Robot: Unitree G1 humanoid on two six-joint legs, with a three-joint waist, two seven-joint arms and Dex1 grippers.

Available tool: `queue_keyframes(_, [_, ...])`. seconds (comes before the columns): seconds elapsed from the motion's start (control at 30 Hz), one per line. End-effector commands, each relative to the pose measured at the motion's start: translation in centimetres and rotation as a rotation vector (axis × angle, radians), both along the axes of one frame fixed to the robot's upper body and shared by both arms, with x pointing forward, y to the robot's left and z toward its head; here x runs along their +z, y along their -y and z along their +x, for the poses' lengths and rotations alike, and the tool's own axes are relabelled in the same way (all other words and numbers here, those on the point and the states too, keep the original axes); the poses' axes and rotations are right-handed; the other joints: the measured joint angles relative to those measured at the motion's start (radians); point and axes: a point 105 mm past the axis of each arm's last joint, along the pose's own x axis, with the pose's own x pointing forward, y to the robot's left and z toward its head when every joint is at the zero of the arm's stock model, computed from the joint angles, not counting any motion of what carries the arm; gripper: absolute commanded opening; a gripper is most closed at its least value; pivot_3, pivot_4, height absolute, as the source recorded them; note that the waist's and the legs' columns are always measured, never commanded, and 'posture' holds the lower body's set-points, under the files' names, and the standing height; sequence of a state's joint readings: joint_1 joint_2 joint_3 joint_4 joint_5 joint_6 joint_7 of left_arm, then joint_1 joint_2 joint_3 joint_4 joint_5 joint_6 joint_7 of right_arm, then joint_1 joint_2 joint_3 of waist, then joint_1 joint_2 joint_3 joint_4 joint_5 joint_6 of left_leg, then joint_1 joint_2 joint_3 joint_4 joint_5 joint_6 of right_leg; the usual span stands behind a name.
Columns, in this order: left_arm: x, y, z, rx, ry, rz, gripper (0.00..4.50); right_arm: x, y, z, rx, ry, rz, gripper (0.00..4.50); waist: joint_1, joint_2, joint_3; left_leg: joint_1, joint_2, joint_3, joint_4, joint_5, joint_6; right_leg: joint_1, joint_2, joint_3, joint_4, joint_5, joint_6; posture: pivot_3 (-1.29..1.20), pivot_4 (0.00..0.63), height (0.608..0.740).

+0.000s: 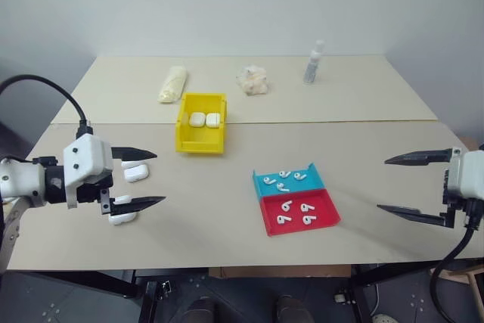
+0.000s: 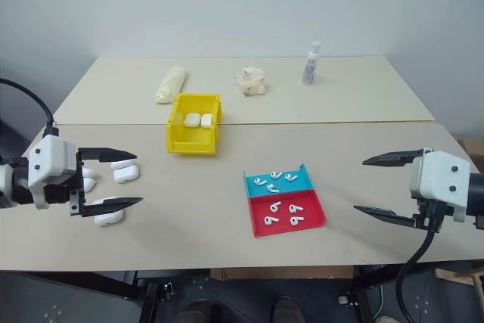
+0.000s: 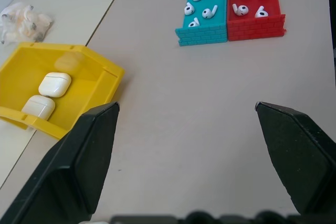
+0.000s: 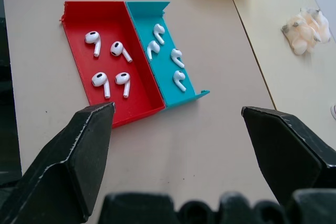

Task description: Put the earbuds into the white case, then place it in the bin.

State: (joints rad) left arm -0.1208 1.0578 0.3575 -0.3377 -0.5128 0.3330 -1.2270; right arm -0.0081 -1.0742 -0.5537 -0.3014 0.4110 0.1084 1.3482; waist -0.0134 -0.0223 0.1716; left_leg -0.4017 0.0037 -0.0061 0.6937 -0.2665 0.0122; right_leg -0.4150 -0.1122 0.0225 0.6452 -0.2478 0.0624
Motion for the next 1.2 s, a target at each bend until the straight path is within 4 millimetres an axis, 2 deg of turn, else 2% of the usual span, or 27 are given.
queue_keyframes(0.03, [1.2,0.0,0.0,0.034,0.072,0.000,4.50,0.7,-0.3,-0.1,0.021,0.036,-0.025,4.45,0.000,0.000,0.000,0.000,0.000,0.000,0.000,0.000,0.000,0.000,0.000,0.000,0.000,0.000,0.000,0.00,0.150,0.740])
queue_keyframes(0.23, [1.1,-0.1,-0.3,0.057,0.073,0.009,4.50,0.3,-0.7,0.0,0.032,0.030,-0.031,4.45,0.000,0.000,0.000,0.001,0.000,0.000,0.000,0.000,0.000,0.002,0.000,0.000,-0.001,0.000,0.000,0.00,0.150,0.740])
queue_keyframes(0.43, [1.2,-0.5,0.4,0.313,0.151,0.068,4.50,-0.3,-0.8,0.3,0.031,0.003,-0.023,4.45,0.000,0.000,0.000,0.004,0.000,-0.001,0.000,0.000,0.001,0.005,0.000,0.000,-0.002,0.000,0.000,0.00,0.150,0.740])
queue_keyframes(0.57, [0.5,-1.3,-0.3,0.497,0.009,0.090,4.50,-0.7,-1.1,0.4,0.034,-0.021,-0.018,4.45,0.000,0.000,0.000,0.005,0.000,-0.003,0.000,-0.001,0.001,0.007,0.000,-0.001,-0.003,0.000,0.000,0.00,0.150,0.740])
queue_keyframes(0.7, [-0.6,-3.0,-1.5,0.791,-0.256,0.158,4.50,-1.4,-1.2,0.6,0.037,-0.056,-0.012,4.45,0.002,-0.001,0.000,0.007,0.000,-0.009,0.000,-0.001,0.001,0.010,0.001,-0.002,-0.003,0.000,0.001,0.00,0.150,0.740])
queue_keyframes(0.77, [-0.7,-3.9,-1.2,0.874,-0.286,0.171,4.50,-1.8,-1.3,0.8,0.040,-0.069,-0.011,4.45,0.001,-0.001,0.000,0.009,0.000,-0.010,0.000,-0.001,0.001,0.012,0.000,-0.002,-0.003,0.000,0.001,0.00,0.150,0.740])
queue_keyframes(0.87, [-1.2,-6.2,0.0,1.032,-0.308,0.114,4.50,-2.3,-1.6,1.4,0.058,-0.090,-0.009,4.45,-0.003,-0.001,0.000,0.013,0.000,-0.011,-0.001,-0.001,0.001,0.014,0.000,-0.001,-0.003,-0.001,0.001,0.00,0.150,0.740])
queue_keyframes(0.97, [-2.1,-6.7,0.0,1.088,-0.355,0.063,4.50,-2.3,-1.9,2.0,0.067,-0.094,-0.009,4.45,-0.007,-0.001,0.000,0.013,0.000,-0.010,-0.002,-0.001,0.001,0.013,0.001,0.001,-0.001,-0.001,0.000,0.00,0.150,0.740])
queue_keyframes(1.1, [-4.7,-6.8,0.1,1.209,-0.412,-0.100,4.50,-2.3,-2.4,2.6,0.083,-0.097,-0.001,4.45,0.000,-0.001,0.000,0.013,0.000,-0.010,-0.003,-0.002,0.000,0.011,-0.002,0.003,-0.001,-0.001,0.000,0.00,0.150,0.740])
queue_keyframes(1.2, [-5.3,-4.4,-0.6,1.273,-0.503,-0.243,4.50,-2.2,-2.5,2.7,0.088,-0.098,0.005,4.45,0.002,-0.008,0.001,0.011,0.004,-0.011,-0.004,-0.004,-0.004,0.008,-0.002,0.005,0.001,-0.001,0.000,0.00,0.150,0.740])
